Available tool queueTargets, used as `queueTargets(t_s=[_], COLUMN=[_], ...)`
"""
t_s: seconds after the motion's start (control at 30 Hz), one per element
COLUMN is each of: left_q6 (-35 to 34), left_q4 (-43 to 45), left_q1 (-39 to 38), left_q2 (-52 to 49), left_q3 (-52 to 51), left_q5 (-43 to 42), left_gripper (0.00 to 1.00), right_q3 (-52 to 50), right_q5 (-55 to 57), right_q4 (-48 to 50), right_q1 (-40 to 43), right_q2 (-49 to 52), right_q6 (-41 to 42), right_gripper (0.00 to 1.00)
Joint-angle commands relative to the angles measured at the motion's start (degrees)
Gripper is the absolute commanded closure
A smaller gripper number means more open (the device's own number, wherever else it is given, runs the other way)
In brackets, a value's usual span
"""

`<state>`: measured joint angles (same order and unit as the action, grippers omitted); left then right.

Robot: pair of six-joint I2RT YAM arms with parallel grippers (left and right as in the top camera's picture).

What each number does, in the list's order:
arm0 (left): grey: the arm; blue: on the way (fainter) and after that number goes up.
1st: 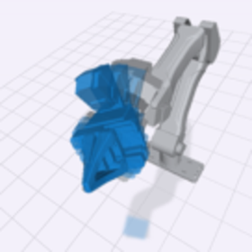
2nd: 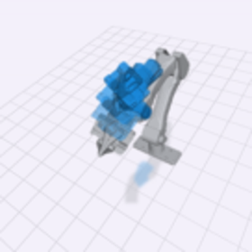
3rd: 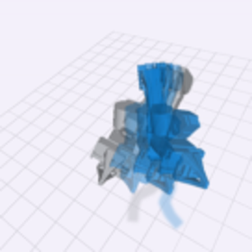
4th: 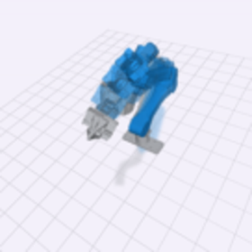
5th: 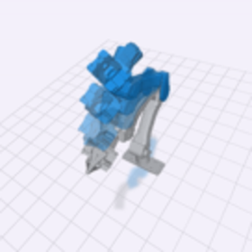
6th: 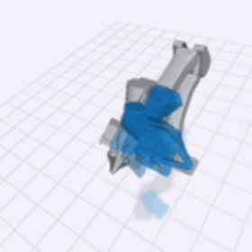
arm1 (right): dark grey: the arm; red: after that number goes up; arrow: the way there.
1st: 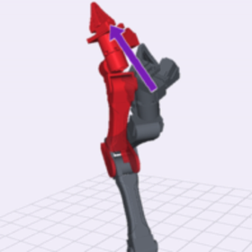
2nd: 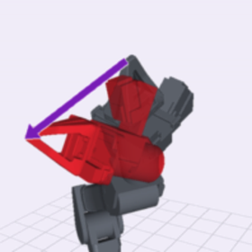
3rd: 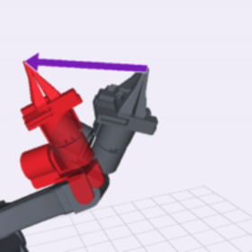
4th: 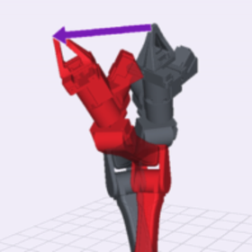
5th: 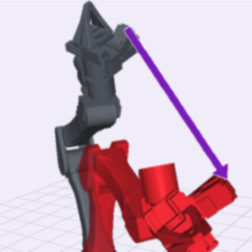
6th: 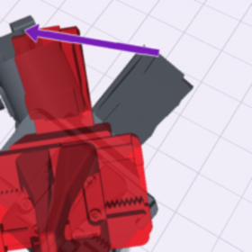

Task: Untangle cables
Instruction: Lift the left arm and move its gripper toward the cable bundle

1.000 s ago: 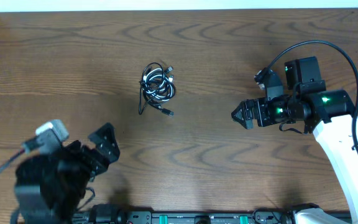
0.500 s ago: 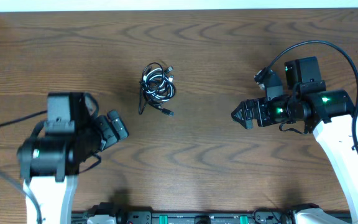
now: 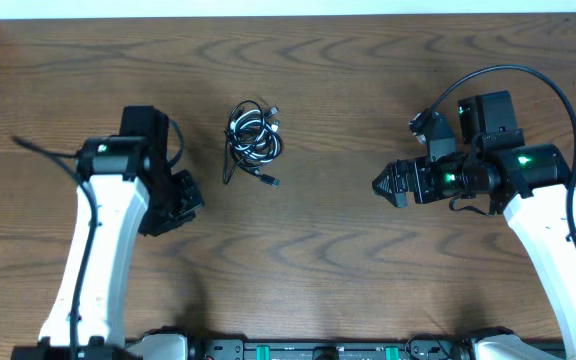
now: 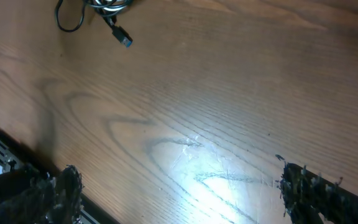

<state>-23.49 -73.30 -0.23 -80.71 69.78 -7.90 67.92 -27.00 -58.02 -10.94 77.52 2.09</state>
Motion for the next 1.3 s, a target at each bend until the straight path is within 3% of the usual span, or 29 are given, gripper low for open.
queueTargets(t_s=[0.0,0.43,0.53,0.67,0.77,1.1,1.2,1.27], left_q6=[0.76,0.72,0.72,0.70,-0.74,-2.29,-2.32,-2.32], left_q4=[0.68,2.05,2.25,3.43,4.81,13.77,16.90,19.15], left_q1=[-0.20,-0.17,-0.17,-0.17,-0.22,-3.26,-5.49,-6.88], left_q2=[-2.08,-4.96,-4.96,-4.96,-4.96,-4.98,-5.07,-5.20], left_q3=[-0.52,-1.38,-1.38,-1.40,-1.40,-1.44,-1.44,-1.62], left_q5=[-0.46,-0.46,-0.46,-0.46,-0.48,-0.46,-0.44,-0.39], left_gripper=[0.93,0.91,0.67,0.21,0.14,0.13,0.47,0.48], right_q3=[0.96,0.96,0.96,0.96,0.96,0.96,0.96,0.96], right_q5=[-0.04,-0.07,-0.04,-0.04,-0.04,-0.04,-0.07,-0.07], right_q4=[-0.04,-0.04,-0.04,-0.04,-0.04,-0.04,-0.04,-0.04], right_q1=[-0.15,-0.15,-0.15,-0.15,-0.15,-0.15,-0.15,-0.15], right_q2=[0.31,0.31,0.31,0.31,0.31,0.31,0.31,0.31], right_q6=[-0.46,-0.46,-0.46,-0.46,-0.46,-0.46,-0.46,-0.46], right_gripper=[0.01,0.01,0.01,0.01,0.01,0.01,0.01,0.01])
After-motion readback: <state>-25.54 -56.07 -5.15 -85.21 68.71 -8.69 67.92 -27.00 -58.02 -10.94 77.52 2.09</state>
